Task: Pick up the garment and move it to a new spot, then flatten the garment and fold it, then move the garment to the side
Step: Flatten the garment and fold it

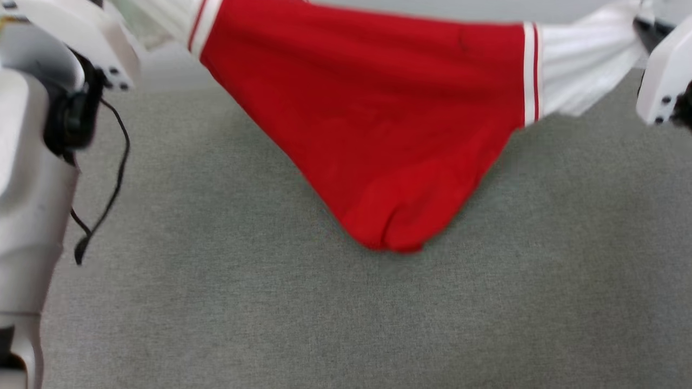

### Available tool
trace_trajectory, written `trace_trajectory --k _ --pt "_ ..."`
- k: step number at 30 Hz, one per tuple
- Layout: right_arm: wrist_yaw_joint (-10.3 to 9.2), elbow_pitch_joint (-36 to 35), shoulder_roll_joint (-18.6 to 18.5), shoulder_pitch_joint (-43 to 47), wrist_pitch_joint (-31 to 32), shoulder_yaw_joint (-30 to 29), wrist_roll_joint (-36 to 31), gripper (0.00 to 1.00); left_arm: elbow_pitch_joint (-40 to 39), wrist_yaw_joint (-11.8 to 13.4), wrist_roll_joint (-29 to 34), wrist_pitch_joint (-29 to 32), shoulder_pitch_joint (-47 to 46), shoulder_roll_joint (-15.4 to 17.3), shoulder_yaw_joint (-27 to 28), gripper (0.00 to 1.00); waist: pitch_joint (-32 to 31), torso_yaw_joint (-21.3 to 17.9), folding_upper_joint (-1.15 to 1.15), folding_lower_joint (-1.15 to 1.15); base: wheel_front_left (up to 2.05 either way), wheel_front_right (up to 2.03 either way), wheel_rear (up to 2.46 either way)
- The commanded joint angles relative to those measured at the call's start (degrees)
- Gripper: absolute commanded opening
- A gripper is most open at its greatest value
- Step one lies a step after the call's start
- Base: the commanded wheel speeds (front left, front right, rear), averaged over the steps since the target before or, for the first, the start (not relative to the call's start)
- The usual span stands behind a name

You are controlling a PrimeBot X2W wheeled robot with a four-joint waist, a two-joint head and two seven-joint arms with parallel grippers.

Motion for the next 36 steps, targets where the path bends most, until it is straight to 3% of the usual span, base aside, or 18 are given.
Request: trace_trajectory --k 1,9,19,28,36 --pt "-0.04 1.1 -0.1 -3.2 -1.2 0.1 -0.2 0.00 1.6 -0.3 0.7 -1.2 -3.2 0.0 0.3 0.00 1.6 -0.5 0.00 0.00 0.00 0.00 0.00" --pt "-0.04 6.6 -0.5 -19.7 -10.3 -0.9 -4.6 0.00 10.9 -2.6 4.4 -8.7 -20.5 -1.6 -0.4 0.00 10.5 -0.3 0.00 0.00 0.00 0.00 0.00" --pt "-0.04 9.0 0.4 -34.8 -21.0 -1.6 -10.8 0.00 15.4 -3.6 6.5 -16.1 -35.0 -1.5 0.4 0.00 19.2 -0.9 0.00 0.00 0.00 0.00 0.00" --pt "-0.04 11.6 1.0 -42.6 -26.9 1.6 -11.7 0.00 17.2 -4.5 6.6 -18.5 -40.5 -1.2 0.6 0.00 24.7 -1.4 0.00 0.00 0.00 0.00 0.00" --pt "-0.04 14.6 2.4 -43.4 -28.4 4.5 -9.9 0.00 19.4 -5.5 5.3 -19.1 -39.2 -2.0 0.5 0.00 27.2 -1.3 0.00 0.00 0.00 0.00 0.00"
